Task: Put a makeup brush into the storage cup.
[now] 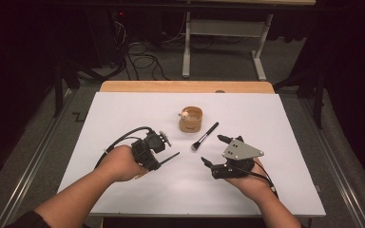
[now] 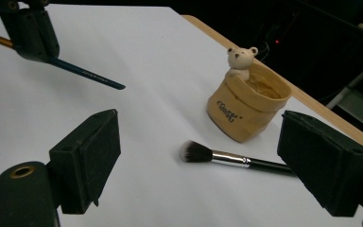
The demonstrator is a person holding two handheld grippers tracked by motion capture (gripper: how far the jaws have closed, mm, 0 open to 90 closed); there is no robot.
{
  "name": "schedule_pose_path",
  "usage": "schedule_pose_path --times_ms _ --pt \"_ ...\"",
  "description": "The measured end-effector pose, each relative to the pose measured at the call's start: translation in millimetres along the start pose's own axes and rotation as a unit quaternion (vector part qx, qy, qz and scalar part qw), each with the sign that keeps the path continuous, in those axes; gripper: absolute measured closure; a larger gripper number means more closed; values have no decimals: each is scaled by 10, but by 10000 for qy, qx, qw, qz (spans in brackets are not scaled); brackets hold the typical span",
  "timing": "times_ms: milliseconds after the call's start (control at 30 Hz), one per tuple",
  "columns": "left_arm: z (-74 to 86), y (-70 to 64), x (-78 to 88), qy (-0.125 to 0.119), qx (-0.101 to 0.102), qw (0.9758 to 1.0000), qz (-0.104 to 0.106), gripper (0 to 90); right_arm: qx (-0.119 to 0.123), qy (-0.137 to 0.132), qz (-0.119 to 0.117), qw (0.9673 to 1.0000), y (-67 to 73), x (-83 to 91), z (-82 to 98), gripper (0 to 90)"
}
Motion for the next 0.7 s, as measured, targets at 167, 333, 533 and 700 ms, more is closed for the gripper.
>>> schedule_pose_path --times_ms 167,333,533,700 --pt "4 -22 -13 52 -72 10000 45 830 177 -36 -149 9997 105 1 33 158" --pt "10 -41 -31 106 -125 9999 37 830 418 73 -223 9989 220 -23 50 158" --pt "11 -67 -45 143 -178 9997 57 831 667 195 -374 9969 318 -78 68 162" --pt "17 -106 -62 207 -240 9995 70 831 772 222 -379 9960 368 -81 74 200"
Point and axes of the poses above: each handheld gripper's, and its own axes: x roughly backward along the jaws, z roughly out of its underside, y roughly to its left, the point moved 6 cm from there along -x, roughly forward along the jaws, and after that the axes turned 15 degrees about x, right-handed, at the moved point
